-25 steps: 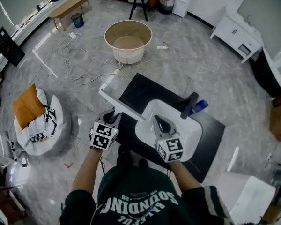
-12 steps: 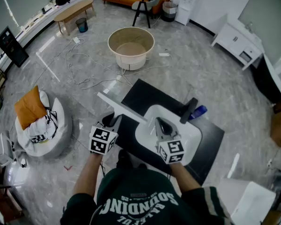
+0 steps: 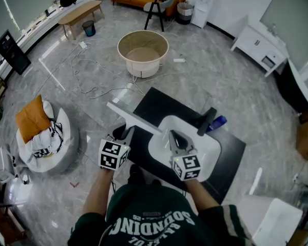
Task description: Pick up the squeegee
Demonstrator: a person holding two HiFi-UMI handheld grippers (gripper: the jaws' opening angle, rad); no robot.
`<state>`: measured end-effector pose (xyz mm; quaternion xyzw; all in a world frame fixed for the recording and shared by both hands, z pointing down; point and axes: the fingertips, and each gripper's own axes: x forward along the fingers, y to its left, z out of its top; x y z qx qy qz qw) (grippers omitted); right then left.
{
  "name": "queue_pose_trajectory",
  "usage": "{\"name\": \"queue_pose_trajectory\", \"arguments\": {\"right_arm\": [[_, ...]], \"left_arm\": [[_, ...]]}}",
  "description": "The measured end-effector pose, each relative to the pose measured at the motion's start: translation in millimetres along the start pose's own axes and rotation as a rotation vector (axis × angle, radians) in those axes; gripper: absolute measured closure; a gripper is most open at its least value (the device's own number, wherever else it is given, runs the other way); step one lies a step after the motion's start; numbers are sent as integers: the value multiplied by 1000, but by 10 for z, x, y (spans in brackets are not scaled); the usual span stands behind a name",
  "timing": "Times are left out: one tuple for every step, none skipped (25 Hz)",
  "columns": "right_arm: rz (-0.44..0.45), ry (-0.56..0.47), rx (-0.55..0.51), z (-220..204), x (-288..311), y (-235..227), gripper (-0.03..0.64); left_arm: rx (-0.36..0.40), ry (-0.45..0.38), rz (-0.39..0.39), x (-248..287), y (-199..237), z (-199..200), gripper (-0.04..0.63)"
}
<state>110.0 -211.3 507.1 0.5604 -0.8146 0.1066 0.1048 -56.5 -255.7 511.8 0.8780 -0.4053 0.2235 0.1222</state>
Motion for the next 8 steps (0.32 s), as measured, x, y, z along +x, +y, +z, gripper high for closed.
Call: {"name": "queue_pose_trajectory", "arguments": {"right_arm": [[-1,0,1,2,0,-2,617],[-2,1,1,0,3,-2,617],[-3,3,0,-7,7,-3,617],[-4,6,0,-16,11,-4,617],[-5,8,-1,-24,16,-5,617],[-4,9,-2,-28,21,-4,617],[-3,8,-2,-30,26,-1,617],[-2,6,-3,-32,31,2,617]], "left_arm": [[0,1,-1,5,-3,0,520],[-1,3,-3,10,-4,-4,520],[-4,7,-7,17,-4,-11,520],[-7,11,-10,24,-3,-20,520],[-9,13,-13,30,0,-28,520],[-10,14,-14,34,4,-33,520],[-9,15,-13,37,10,-36,520],[-9,16,-13,40,16,-40,520]]}}
